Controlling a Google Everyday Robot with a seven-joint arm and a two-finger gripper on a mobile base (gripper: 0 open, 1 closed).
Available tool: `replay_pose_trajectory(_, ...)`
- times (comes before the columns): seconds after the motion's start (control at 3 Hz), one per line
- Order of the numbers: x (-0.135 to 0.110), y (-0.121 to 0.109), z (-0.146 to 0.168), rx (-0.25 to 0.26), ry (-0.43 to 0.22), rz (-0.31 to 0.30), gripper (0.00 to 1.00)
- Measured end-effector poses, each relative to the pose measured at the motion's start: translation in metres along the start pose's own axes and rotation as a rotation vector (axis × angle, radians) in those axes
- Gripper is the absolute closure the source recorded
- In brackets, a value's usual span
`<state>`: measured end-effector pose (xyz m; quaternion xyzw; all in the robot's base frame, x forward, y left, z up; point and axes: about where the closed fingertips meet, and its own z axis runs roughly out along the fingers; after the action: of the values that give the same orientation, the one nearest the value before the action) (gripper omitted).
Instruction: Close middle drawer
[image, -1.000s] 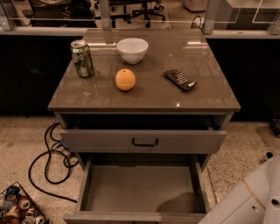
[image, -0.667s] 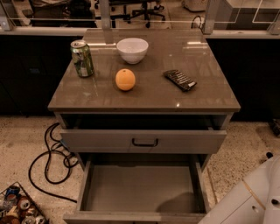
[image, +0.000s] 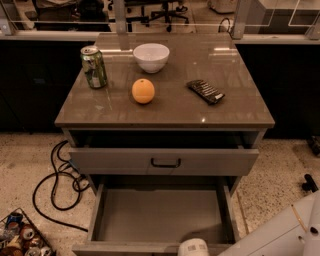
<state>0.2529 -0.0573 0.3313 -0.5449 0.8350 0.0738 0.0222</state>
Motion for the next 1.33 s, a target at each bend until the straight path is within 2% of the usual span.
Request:
replay_pose_trajectory(0.33,-0.008,-0.038,0.009,0.037,-0.042,0.021,1.00)
replay_pose_trajectory(0.67,-0.009,-0.046,0.009,0.051,-0.042,0.030,1.00)
replay_pose_trajectory(1.0,-0.012,-0.073,0.007,0.104,-0.040,0.061,1.00)
replay_pose_trajectory(1.33,-0.007,-0.123,-0.004,0.204,-0.031,0.151,1.00)
